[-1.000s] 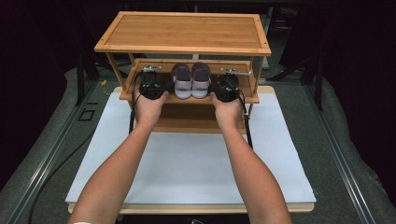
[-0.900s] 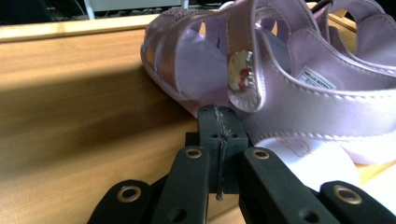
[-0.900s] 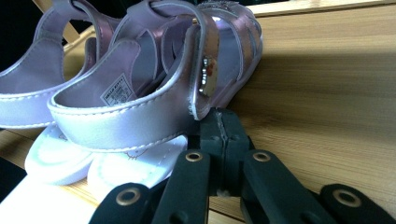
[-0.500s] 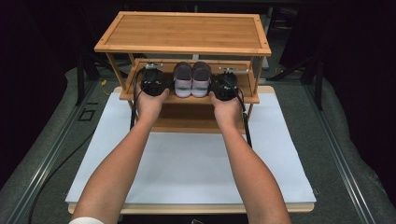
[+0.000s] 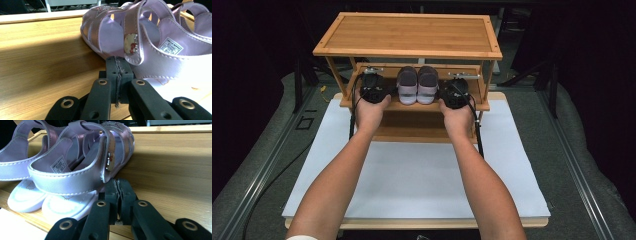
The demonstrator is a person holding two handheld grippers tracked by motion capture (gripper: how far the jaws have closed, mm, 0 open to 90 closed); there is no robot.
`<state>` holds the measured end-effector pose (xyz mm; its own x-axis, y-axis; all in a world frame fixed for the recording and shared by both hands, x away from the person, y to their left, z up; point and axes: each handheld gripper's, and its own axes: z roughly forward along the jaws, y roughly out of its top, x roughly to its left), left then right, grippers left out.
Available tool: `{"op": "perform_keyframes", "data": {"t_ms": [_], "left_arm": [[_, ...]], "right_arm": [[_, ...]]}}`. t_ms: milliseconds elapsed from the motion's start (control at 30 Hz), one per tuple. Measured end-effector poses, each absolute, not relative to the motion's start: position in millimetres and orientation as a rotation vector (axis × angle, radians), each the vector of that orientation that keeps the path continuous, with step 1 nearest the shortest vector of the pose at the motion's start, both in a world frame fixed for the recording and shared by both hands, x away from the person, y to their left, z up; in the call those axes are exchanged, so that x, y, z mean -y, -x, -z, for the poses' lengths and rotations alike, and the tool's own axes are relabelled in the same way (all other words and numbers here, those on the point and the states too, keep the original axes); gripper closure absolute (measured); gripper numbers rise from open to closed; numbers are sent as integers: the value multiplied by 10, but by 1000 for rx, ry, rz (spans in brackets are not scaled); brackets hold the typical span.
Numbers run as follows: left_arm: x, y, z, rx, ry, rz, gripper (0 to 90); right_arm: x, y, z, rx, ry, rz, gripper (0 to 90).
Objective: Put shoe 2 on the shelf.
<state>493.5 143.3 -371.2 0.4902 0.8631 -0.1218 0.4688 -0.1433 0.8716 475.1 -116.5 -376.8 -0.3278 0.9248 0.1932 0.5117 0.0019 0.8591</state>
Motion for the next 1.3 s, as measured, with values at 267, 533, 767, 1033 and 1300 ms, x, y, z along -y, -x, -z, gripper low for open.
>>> {"op": "perform_keyframes", "data": {"t_ms": [267,533,767,1033,1300], "left_arm": [[-1515,-4830,3690,-1130,-1759,-519,894],[-1589,-4704,3565,-1108,-1744,-514,892],[-1661,-4593,3488,-1094,-1725,-509,896],[-1808,-4422,3351,-1056,-1717,-499,895],[-1920,-4204,3274,-990,-1741,-494,899]], "right_arm": [[1250,-4645,3730,-1841,-1462,-1272,870],[1304,-4552,3642,-1822,-1447,-1262,870],[1321,-4469,3577,-1822,-1420,-1276,870],[1326,-4324,3460,-1837,-1357,-1289,870],[1329,-4085,3318,-1886,-1238,-1297,868]]}}
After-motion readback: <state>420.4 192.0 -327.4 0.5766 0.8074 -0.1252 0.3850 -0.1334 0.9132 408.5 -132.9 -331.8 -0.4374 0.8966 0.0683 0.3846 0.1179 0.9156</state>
